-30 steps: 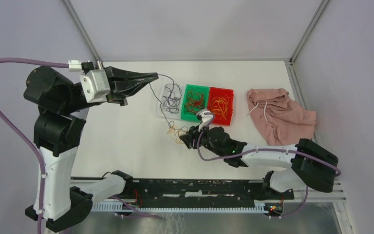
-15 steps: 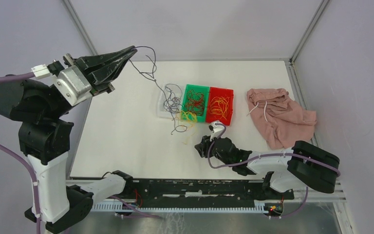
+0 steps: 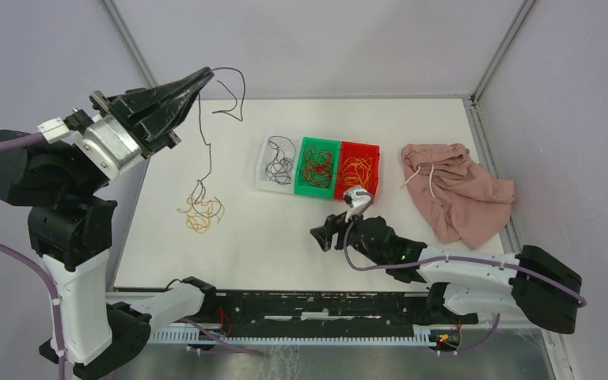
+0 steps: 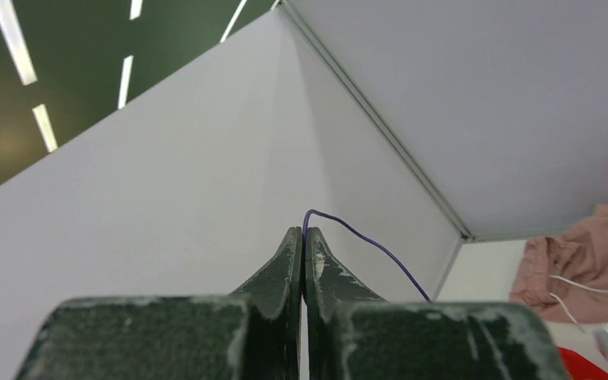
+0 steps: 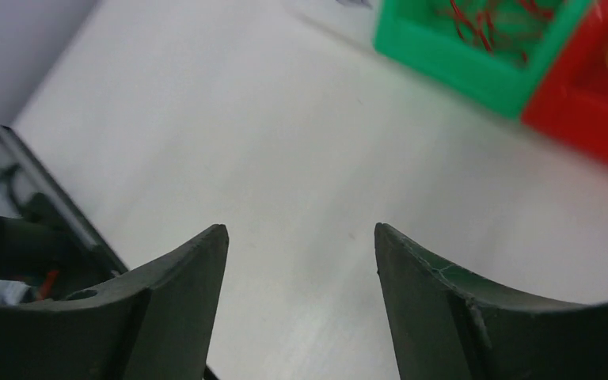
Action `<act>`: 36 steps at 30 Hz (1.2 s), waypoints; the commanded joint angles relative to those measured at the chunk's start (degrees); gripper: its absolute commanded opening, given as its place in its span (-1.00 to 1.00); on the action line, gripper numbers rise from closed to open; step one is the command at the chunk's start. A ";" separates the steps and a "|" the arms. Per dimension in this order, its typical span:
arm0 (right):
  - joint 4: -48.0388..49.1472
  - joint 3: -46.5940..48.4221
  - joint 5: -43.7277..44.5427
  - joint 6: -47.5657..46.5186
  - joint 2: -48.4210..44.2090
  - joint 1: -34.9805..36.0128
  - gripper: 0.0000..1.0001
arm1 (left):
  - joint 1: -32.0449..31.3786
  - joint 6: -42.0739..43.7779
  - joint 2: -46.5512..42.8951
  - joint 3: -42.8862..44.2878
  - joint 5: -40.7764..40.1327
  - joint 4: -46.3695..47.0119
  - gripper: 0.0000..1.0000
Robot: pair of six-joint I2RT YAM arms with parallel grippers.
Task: Untangle the cables
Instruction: Untie the cable.
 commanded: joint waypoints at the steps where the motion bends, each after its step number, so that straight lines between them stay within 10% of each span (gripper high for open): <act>1: -3.33 16.02 -7.67 -6.79 -6.33 0.13 0.56 | -0.24 -2.92 -2.85 -5.56 7.20 -0.43 -0.94; 10: 0.50 36.37 -19.93 -9.19 -0.20 0.30 0.52 | -0.17 -4.74 -6.38 -12.99 9.85 -0.78 -0.94; 24: 0.76 36.24 -18.04 -6.47 4.79 0.25 0.02 | -0.18 -10.51 -5.20 -12.93 12.55 2.19 -0.94; 36: 0.35 32.30 -19.91 -2.98 3.77 0.21 0.29 | -0.16 -10.88 -5.24 -11.96 12.44 2.23 -0.94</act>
